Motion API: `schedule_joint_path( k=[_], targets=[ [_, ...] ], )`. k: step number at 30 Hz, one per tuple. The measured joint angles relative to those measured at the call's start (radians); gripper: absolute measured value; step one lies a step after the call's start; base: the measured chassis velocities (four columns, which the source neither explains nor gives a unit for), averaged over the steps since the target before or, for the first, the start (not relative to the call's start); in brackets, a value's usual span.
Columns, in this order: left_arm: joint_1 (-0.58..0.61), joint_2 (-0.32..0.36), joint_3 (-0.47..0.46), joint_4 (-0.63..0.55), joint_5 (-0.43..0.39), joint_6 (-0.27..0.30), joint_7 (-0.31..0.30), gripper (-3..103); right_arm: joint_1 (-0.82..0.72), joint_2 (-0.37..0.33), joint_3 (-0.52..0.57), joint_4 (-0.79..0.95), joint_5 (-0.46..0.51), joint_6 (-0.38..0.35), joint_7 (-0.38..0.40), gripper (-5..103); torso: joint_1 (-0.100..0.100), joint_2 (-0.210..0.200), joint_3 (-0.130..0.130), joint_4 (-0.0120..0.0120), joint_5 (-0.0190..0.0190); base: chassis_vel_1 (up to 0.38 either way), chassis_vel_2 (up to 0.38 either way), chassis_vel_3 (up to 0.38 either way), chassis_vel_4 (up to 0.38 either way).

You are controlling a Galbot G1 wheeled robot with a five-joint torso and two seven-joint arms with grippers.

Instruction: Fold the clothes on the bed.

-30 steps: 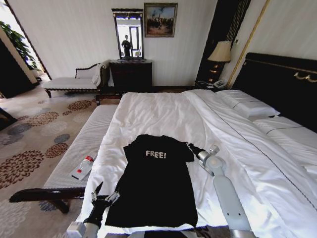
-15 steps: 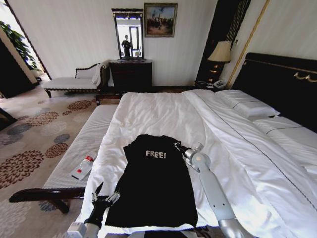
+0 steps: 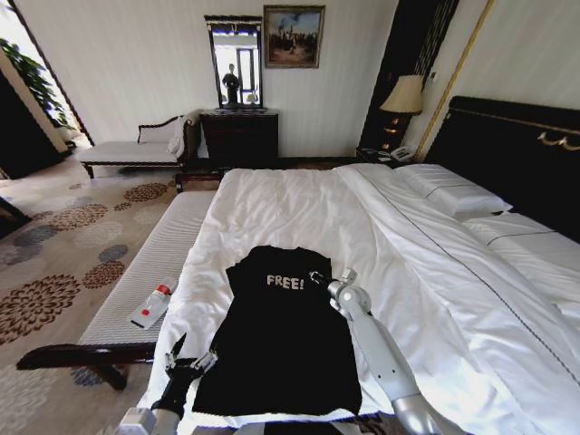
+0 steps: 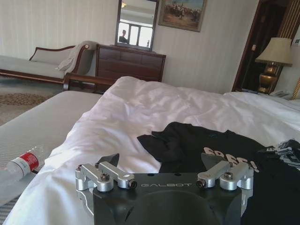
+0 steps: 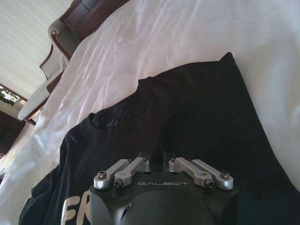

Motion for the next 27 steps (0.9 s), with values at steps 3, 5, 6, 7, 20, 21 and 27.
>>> schedule_joint_path(
  k=[3, 5, 6, 7, 20, 21, 27],
  targets=[
    [-0.002, -0.003, 0.004, 0.003, 0.002, 0.0, -0.001, 99, -0.016, -0.003, -0.008, 0.013, -0.006, 0.004, -0.003, 24, 0.0, 0.0, 0.0, 0.0002, 0.0, 0.0, 0.0, 0.0, 0.0],
    [-0.003, -0.005, 0.006, 0.003, 0.003, 0.0, -0.001, 99, -0.023, -0.003, -0.008, 0.022, -0.006, 0.005, -0.003, 29, 0.0, 0.0, 0.0, 0.0002, 0.0, 0.0, 0.0, 0.0, 0.0],
    [-0.003, -0.007, 0.009, 0.005, 0.005, 0.0, -0.001, 99, -0.031, -0.004, -0.008, 0.032, -0.006, 0.009, -0.004, 35, 0.0, 0.0, 0.0, 0.0001, 0.0, 0.0, 0.0, 0.0, 0.0],
    [-0.003, -0.008, 0.011, 0.007, 0.008, 0.0, -0.001, 99, -0.036, -0.006, -0.009, 0.039, -0.006, 0.012, -0.005, 40, 0.0, 0.0, 0.0, 0.0002, 0.0, 0.0, 0.0, 0.0, 0.0],
    [-0.015, -0.01, 0.031, 0.023, 0.019, -0.007, 0.0, 100, -0.118, -0.026, 0.038, 0.183, -0.022, 0.054, -0.027, 90, 0.0, 0.0, 0.0, 0.0002, 0.0001, 0.0, 0.0, 0.0, 0.0],
    [-0.021, -0.009, 0.033, 0.028, 0.019, -0.007, 0.0, 99, -0.129, -0.025, 0.057, 0.199, -0.017, 0.057, -0.019, 95, 0.0, 0.0, 0.0, 0.0003, 0.0001, 0.0, 0.0, 0.0, 0.0],
    [-0.06, 0.003, 0.036, 0.05, 0.002, -0.003, -0.003, 99, -0.222, -0.02, 0.138, 0.277, -0.007, 0.078, -0.002, 100, 0.0, 0.0, 0.0, 0.0002, 0.0, 0.0, 0.0, 0.0, 0.0]
  ],
)
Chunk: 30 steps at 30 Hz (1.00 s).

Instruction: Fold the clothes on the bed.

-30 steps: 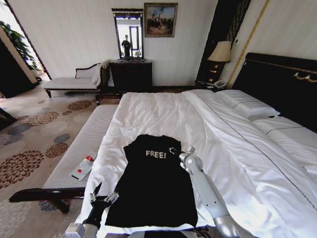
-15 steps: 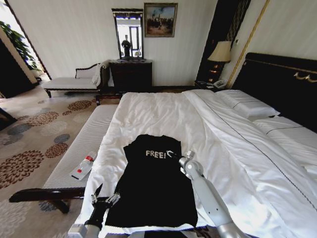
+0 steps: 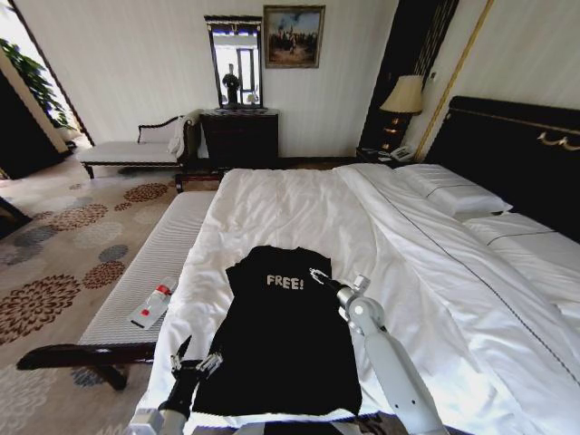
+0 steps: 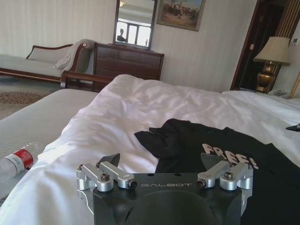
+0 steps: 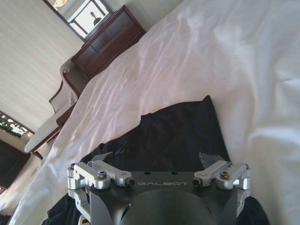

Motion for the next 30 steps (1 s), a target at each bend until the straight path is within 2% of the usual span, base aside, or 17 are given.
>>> schedule_joint_path(
  k=[4, 7, 8, 10, 11, 12, 13, 15, 18, 20, 24, 26, 29, 30],
  targets=[
    [-0.043, 0.02, 0.002, 0.014, -0.052, 0.021, -0.017, 99, -0.092, -0.003, 0.052, 0.068, -0.007, 0.013, 0.0, 100, 0.0, 0.0, 0.0, -0.0001, 0.0003, 0.0, 0.0, 0.0, 0.0],
    [-0.121, 0.05, 0.013, 0.037, -0.132, 0.063, -0.04, 99, -0.197, -0.002, 0.122, 0.152, -0.013, 0.018, -0.001, 100, 0.0, 0.0, 0.0, -0.0002, 0.0, 0.0, 0.0, 0.0, 0.0],
    [-0.121, 0.05, 0.013, 0.037, -0.132, 0.063, -0.04, 99, -0.197, -0.002, 0.122, 0.152, -0.013, 0.018, -0.001, 100, 0.0, 0.0, 0.0, -0.0002, 0.0, 0.0, 0.0, 0.0, 0.0],
    [-0.191, 0.072, 0.023, 0.06, -0.198, 0.095, -0.051, 99, -0.249, 0.003, 0.156, 0.194, -0.017, 0.018, -0.001, 100, 0.0, 0.0, 0.0, 0.0, 0.0001, 0.0, 0.0, 0.0, 0.0],
    [-0.272, 0.089, 0.033, 0.09, -0.265, 0.128, -0.06, 99, -0.292, 0.008, 0.186, 0.229, -0.022, 0.015, -0.006, 100, 0.0, 0.0, 0.0, 0.0006, 0.0001, 0.0, 0.0, 0.0, 0.0],
    [-0.317, 0.097, 0.041, 0.105, -0.298, 0.143, -0.066, 99, -0.311, 0.009, 0.2, 0.244, -0.026, 0.013, -0.01, 100, 0.0, 0.0, 0.0, 0.0004, 0.0, 0.0, 0.0, 0.0, 0.0],
    [-0.317, 0.097, 0.041, 0.105, -0.298, 0.143, -0.066, 99, -0.311, 0.009, 0.2, 0.244, -0.026, 0.013, -0.01, 100, 0.0, 0.0, 0.0, 0.0004, 0.0, 0.0, 0.0, 0.0, 0.0],
    [-0.398, 0.111, 0.06, 0.14, -0.358, 0.172, -0.076, 99, -0.355, 0.011, 0.232, 0.275, -0.035, 0.012, -0.023, 100, 0.0, 0.0, 0.0, -0.0006, 0.0, 0.0, 0.0, 0.0, 0.0],
    [-0.564, 0.119, 0.1, 0.255, -0.426, 0.204, -0.085, 99, -0.444, 0.017, 0.305, 0.334, -0.048, 0.014, -0.037, 100, 0.0, 0.0, 0.0, 0.0003, 0.0, 0.0, 0.0, 0.0, 0.0],
    [-0.592, 0.119, 0.106, 0.277, -0.438, 0.21, -0.086, 99, -0.458, 0.019, 0.317, 0.343, -0.048, 0.014, -0.039, 100, 0.0, 0.0, 0.0, 0.0003, 0.0, 0.0, 0.0, 0.0, 0.0],
    [-0.789, 0.108, 0.151, 0.444, -0.508, 0.238, -0.085, 99, -0.528, 0.027, 0.369, 0.395, -0.049, 0.018, -0.044, 100, 0.0, 0.0, 0.0, -0.0006, 0.0, 0.0, 0.0, 0.0, 0.0],
    [-0.808, 0.106, 0.155, 0.464, -0.517, 0.242, -0.084, 99, -0.533, 0.028, 0.371, 0.4, -0.049, 0.018, -0.044, 100, 0.0, 0.0, 0.0, -0.0003, -0.0001, 0.0, 0.0, 0.0, 0.0],
    [-0.886, 0.093, 0.161, 0.565, -0.588, 0.26, -0.062, 98, -0.536, 0.026, 0.365, 0.414, -0.049, 0.018, -0.039, 100, 0.0, 0.0, 0.0, 0.0005, 0.0002, 0.0, 0.0, 0.0, 0.0],
    [-0.886, 0.093, 0.161, 0.565, -0.588, 0.26, -0.062, 98, -0.536, 0.026, 0.365, 0.414, -0.049, 0.018, -0.039, 100, 0.0, 0.0, 0.0, 0.0005, 0.0002, 0.0, 0.0, 0.0, 0.0]
  ],
)
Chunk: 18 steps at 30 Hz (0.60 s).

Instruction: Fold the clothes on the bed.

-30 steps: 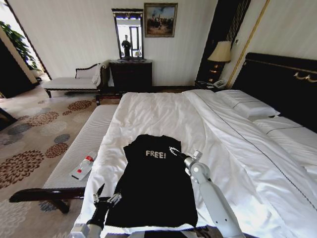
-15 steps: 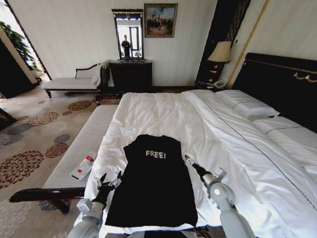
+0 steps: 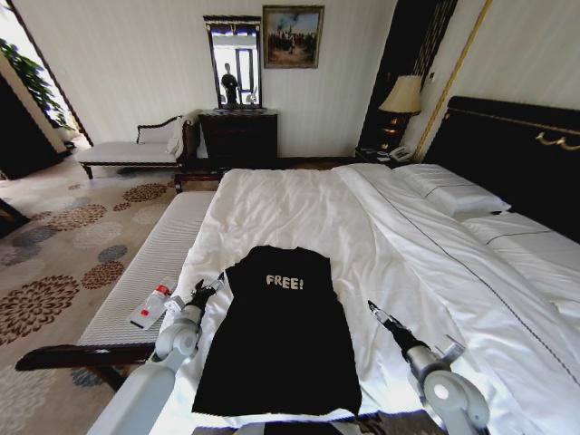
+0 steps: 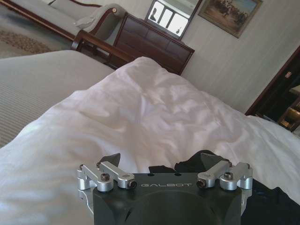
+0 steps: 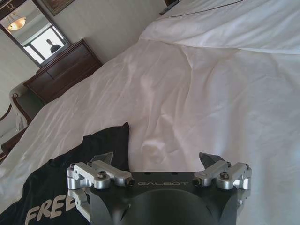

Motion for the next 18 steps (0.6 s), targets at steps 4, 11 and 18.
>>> schedule_joint_path(
  k=[4, 11, 18],
  targets=[
    [-0.066, -0.027, 0.026, 0.112, -0.031, 0.008, 0.04, 96, -0.002, 0.003, -0.008, 0.003, -0.002, -0.001, 0.01, 100, 0.0, 0.0, 0.0, -0.0007, -0.0001, 0.0, 0.0, 0.0, 0.0],
    [-0.11, -0.053, 0.057, 0.199, -0.063, 0.011, 0.097, 94, -0.004, 0.007, -0.006, 0.008, -0.002, -0.002, 0.016, 100, 0.0, 0.0, 0.0, -0.0005, -0.0001, 0.0, 0.0, 0.0, 0.0],
    [-0.167, -0.118, 0.089, 0.308, -0.09, 0.013, 0.154, 80, -0.007, 0.008, 0.0, 0.0, -0.003, 0.003, 0.029, 100, 0.0, 0.0, 0.0, -0.0006, -0.0002, 0.0, 0.0, 0.0, 0.0]
  ],
)
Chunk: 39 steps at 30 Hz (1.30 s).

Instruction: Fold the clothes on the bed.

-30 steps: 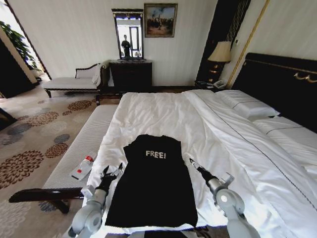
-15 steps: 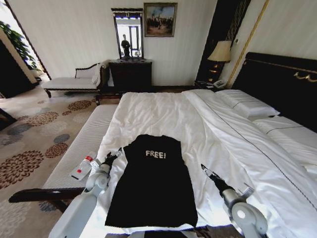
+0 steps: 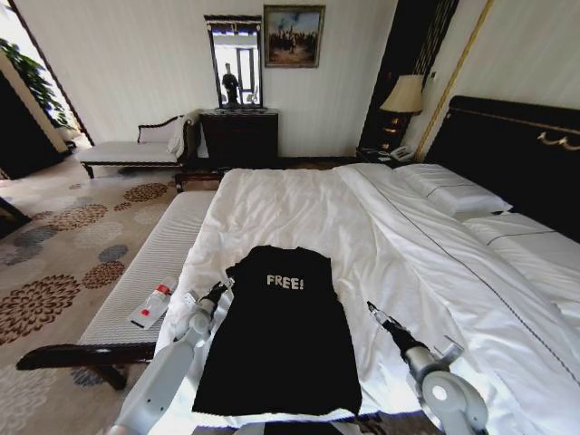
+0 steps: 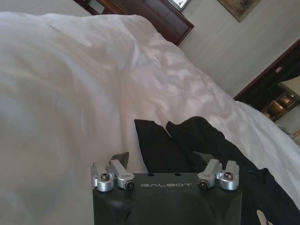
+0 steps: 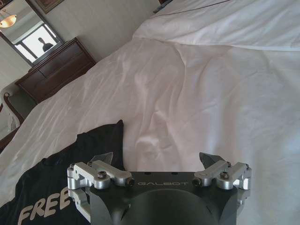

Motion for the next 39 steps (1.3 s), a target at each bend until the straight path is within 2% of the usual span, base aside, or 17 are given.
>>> schedule_joint_path(
  k=[1, 5, 18, 23, 26, 29, 30, 31, 33, 36, 39],
  targets=[
    [-0.015, -0.009, 0.006, 0.024, -0.005, 0.001, 0.002, 77, 0.0, -0.001, 0.005, -0.002, 0.001, 0.0, 0.001, 100, 0.0, 0.0, 0.0, 0.0, -0.0002, 0.0, 0.0, 0.0, 0.0],
    [-0.053, -0.022, 0.014, 0.079, -0.022, 0.003, 0.005, 76, 0.004, -0.003, 0.015, -0.016, 0.005, 0.002, 0.002, 100, 0.0, 0.0, 0.0, -0.0001, 0.0, 0.0, 0.0, 0.0, 0.0],
    [-0.146, -0.029, 0.011, 0.178, -0.038, 0.008, 0.001, 76, 0.049, -0.013, -0.008, -0.054, 0.011, 0.003, 0.003, 100, 0.0, 0.0, 0.0, 0.0001, 0.0001, 0.0, 0.0, 0.0, 0.0],
    [-0.167, -0.037, 0.014, 0.206, -0.043, 0.025, 0.001, 72, 0.058, -0.019, -0.007, -0.063, 0.019, 0.003, 0.005, 100, 0.0, 0.0, 0.0, 0.0, 0.0, 0.0, 0.0, 0.0, 0.0],
    [-0.169, -0.043, 0.017, 0.216, -0.042, 0.03, -0.001, 56, 0.063, -0.021, -0.004, -0.065, 0.025, 0.002, 0.005, 100, 0.0, 0.0, 0.0, 0.0002, 0.0001, 0.0, 0.0, 0.0, 0.0],
    [-0.17, -0.047, 0.016, 0.221, -0.041, 0.031, -0.001, 50, 0.064, -0.022, -0.003, -0.066, 0.027, 0.002, 0.006, 100, 0.0, 0.0, 0.0, 0.0001, -0.0001, 0.0, 0.0, 0.0, 0.0],
    [-0.173, -0.049, 0.014, 0.225, -0.041, 0.032, -0.001, 40, 0.064, -0.023, -0.001, -0.066, 0.028, 0.002, 0.006, 100, 0.0, 0.0, 0.0, 0.0, 0.0, 0.0, 0.0, 0.0, 0.0],
    [-0.174, -0.049, 0.014, 0.227, -0.042, 0.032, -0.001, 40, 0.063, -0.023, -0.001, -0.066, 0.028, 0.002, 0.006, 100, 0.0, 0.0, 0.0, 0.0, 0.0, 0.0, 0.0, 0.0, 0.0],
    [-0.175, -0.049, 0.015, 0.232, -0.042, 0.032, -0.001, 28, 0.063, -0.024, 0.001, -0.066, 0.03, 0.002, 0.007, 100, 0.0, 0.0, 0.0, 0.0, 0.0, 0.0, 0.0, 0.0, 0.0],
    [-0.179, -0.049, 0.017, 0.244, -0.04, 0.032, 0.0, 24, 0.062, -0.026, 0.004, -0.06, 0.034, 0.002, 0.008, 100, 0.0, 0.0, 0.0, 0.0, -0.0001, 0.0, 0.0, 0.0, 0.0],
    [-0.181, -0.052, 0.014, 0.254, -0.038, 0.031, 0.0, 12, 0.059, -0.026, 0.009, -0.053, 0.039, 0.001, 0.011, 100, 0.0, 0.0, 0.0, 0.0, -0.0001, 0.0, 0.0, 0.0, 0.0]
  ],
)
